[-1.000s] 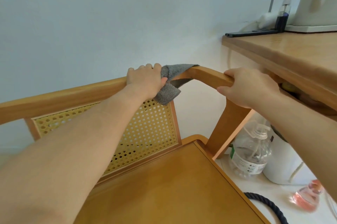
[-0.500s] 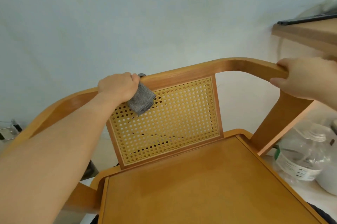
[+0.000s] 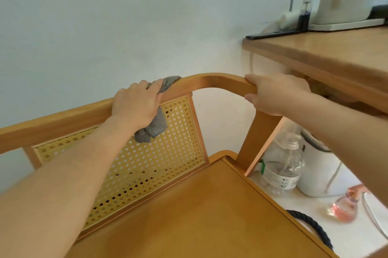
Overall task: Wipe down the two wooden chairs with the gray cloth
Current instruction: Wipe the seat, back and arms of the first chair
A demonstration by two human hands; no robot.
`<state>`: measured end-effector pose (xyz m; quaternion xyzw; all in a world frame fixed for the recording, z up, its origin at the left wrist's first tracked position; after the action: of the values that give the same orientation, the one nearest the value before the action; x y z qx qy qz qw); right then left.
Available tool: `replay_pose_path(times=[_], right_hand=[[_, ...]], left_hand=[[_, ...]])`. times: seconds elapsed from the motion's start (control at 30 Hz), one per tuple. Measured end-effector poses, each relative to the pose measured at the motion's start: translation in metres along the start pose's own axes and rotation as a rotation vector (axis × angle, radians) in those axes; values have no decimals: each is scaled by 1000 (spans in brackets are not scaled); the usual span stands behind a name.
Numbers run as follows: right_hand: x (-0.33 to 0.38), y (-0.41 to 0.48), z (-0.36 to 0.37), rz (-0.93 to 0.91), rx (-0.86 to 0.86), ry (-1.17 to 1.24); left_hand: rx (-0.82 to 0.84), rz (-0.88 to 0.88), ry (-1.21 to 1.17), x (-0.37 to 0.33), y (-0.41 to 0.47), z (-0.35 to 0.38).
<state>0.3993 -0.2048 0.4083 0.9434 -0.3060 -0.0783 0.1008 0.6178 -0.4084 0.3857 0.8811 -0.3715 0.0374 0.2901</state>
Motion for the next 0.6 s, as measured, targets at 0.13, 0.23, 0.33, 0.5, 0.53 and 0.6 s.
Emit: replay_pose_path(times=[0.13, 0.23, 0.33, 0.5, 0.53, 0.6], right_hand=[[9, -12, 6, 56, -245, -233], [44, -34, 4, -61, -340, -64], [108, -71, 3, -407, -144, 574], [196, -101, 12, -570, 557, 1548], [202, -101, 22, -591, 523, 1502], [202, -95, 46, -474, 318, 1328]], left_hand=[[-55, -213, 9, 49, -58, -15], [-80, -281, -279, 62, -77, -26], [-48, -399, -903, 52, -96, -43], [314, -459, -1487, 1, -157, -66], [364, -482, -1386, 2, -168, -69], [388, -433, -953, 17, -183, -82]])
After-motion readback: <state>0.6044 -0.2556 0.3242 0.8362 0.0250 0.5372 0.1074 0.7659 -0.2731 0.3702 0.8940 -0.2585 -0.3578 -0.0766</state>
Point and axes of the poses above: each hand's wrist, its own y-axis towards the middle knuckle, its own z-axis out of the palm, x = y × z, the point moved 2 cm from there along y, towards the middle knuckle, and after that the axes turned 6 degrees about x, right-handed, at the moved point
